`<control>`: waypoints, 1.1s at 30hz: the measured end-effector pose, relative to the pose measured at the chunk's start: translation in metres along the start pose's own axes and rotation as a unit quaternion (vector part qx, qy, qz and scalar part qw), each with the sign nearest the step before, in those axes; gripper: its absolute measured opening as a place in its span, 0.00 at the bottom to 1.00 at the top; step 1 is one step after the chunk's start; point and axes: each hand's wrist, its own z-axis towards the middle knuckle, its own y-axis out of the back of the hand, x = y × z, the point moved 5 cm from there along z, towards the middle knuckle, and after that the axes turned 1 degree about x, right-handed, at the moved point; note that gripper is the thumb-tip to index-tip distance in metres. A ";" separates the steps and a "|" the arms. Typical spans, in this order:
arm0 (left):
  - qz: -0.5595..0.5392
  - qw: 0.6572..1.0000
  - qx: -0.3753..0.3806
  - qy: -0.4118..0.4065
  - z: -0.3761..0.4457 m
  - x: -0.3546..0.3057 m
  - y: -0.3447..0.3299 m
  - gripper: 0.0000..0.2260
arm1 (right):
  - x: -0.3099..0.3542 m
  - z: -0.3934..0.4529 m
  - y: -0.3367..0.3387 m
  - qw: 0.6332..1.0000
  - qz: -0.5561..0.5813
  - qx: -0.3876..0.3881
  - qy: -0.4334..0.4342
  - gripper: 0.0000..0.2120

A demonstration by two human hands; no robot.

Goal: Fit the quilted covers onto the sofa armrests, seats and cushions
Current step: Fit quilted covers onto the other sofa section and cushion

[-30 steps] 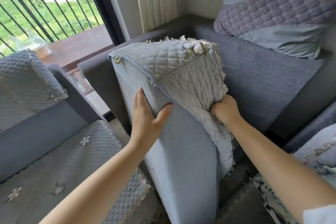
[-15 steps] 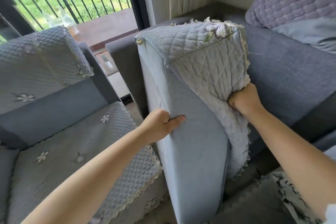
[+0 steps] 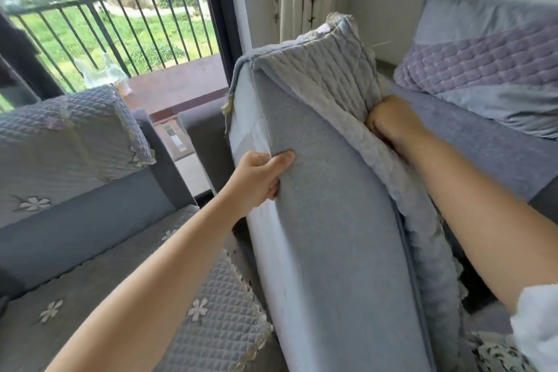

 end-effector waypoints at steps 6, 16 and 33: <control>0.106 0.994 0.021 0.001 0.024 -0.012 0.016 0.25 | 0.011 0.022 -0.013 0.999 -0.027 -0.015 0.017 0.07; 0.495 0.766 -0.225 -0.342 0.004 -0.085 0.016 0.22 | -0.014 -0.011 -0.015 0.992 -0.002 -0.020 0.124 0.04; 0.821 0.454 0.037 -0.343 0.059 -0.135 -0.040 0.13 | 0.003 -0.063 -0.017 0.912 -0.280 -0.225 0.196 0.28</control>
